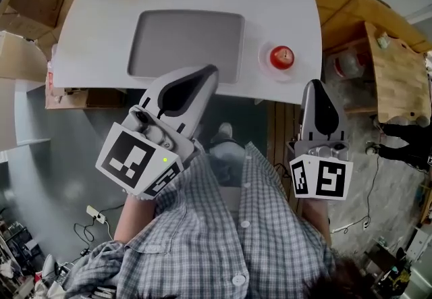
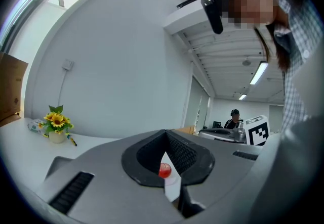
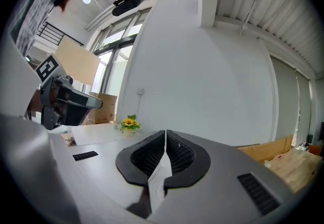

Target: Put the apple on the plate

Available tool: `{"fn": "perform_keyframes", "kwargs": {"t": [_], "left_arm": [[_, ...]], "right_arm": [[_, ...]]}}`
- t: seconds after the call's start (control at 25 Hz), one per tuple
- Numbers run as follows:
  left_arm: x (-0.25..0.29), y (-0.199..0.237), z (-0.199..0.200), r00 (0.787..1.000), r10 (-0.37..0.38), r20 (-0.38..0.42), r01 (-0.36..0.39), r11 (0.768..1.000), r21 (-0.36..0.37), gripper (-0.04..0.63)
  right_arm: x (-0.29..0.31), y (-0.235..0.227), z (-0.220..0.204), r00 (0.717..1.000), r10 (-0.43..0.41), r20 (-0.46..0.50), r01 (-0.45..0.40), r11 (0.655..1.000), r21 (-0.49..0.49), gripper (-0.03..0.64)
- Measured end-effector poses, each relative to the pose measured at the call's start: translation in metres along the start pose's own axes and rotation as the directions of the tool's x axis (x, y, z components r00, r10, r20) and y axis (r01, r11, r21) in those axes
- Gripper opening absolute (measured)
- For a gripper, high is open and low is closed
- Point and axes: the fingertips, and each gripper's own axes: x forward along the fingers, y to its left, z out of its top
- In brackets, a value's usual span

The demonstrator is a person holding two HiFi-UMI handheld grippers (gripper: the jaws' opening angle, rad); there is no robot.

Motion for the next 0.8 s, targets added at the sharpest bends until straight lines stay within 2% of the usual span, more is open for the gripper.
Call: {"fn": "perform_keyframes", "kwargs": {"t": [0.36, 0.8], "left_arm": [[0.017, 0.011, -0.004, 1.000, 0.019, -0.014, -0.019, 1.000, -0.012, 0.009], [0.036, 0.040, 0.003, 0.998, -0.046, -0.033, 0.046, 0.999, -0.026, 0.009]], "right_arm": [[0.023, -0.008, -0.010, 0.999, 0.023, -0.032, -0.023, 1.000, 0.001, 0.026], [0.047, 0.000, -0.013, 0.997, -0.017, -0.077, 0.017, 1.000, -0.001, 0.025]]}}
